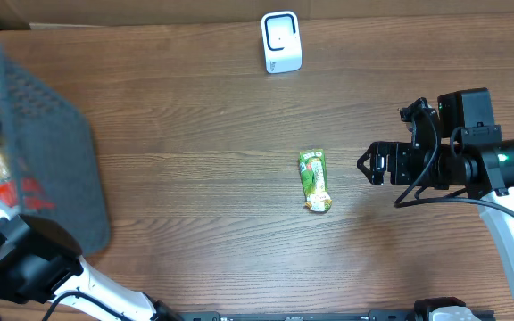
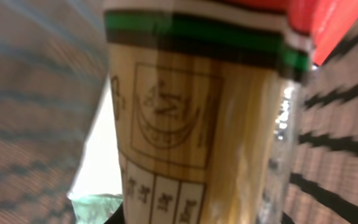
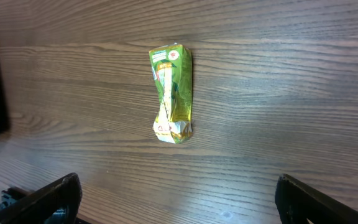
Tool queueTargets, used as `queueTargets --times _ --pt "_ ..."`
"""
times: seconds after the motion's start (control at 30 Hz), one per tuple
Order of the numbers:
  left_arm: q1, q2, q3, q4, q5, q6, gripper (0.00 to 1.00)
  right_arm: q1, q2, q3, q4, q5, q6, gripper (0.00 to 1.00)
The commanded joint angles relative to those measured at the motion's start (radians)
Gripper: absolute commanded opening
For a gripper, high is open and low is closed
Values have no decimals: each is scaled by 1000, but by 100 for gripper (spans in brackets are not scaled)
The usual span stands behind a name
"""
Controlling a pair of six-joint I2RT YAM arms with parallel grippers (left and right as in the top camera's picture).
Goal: Scan the item barcode
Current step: 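Reach into the basket and grasp the red-capped spaghetti pack with left gripper, then place the spaghetti pack on the table left of the green pouch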
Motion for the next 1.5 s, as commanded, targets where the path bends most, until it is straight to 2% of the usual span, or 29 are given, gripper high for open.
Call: queueTargets --times 0.0,0.23,0.5,0.73,0.87,1.03,1.17,1.33,1.47 --pt "-32 -55 144 -34 71 -26 4 5 -3 6 2 -2 0 100" --pt "-34 -74 161 -56 170 -32 4 5 -3 6 -7 -2 -1 100" --pt "-34 -189 215 -46 180 -32 4 5 -3 6 -5 -2 -1 100" --pt "-88 -357 236 -102 337 -33 4 5 -3 6 -5 -2 -1 100" --pt "-217 -396 236 -185 349 -33 4 5 -3 6 0 -2 -1 100" --pt "-460 -383 208 -290 347 -52 4 5 -3 6 6 -2 -1 100" --pt "-646 -354 117 -304 254 -132 4 5 -3 6 6 -2 -1 100" --pt "-848 -338 -119 -230 98 -281 4 5 -3 6 6 -2 -1 100" --pt "-981 -338 -358 -44 85 -385 4 5 -3 6 6 -2 -1 100"
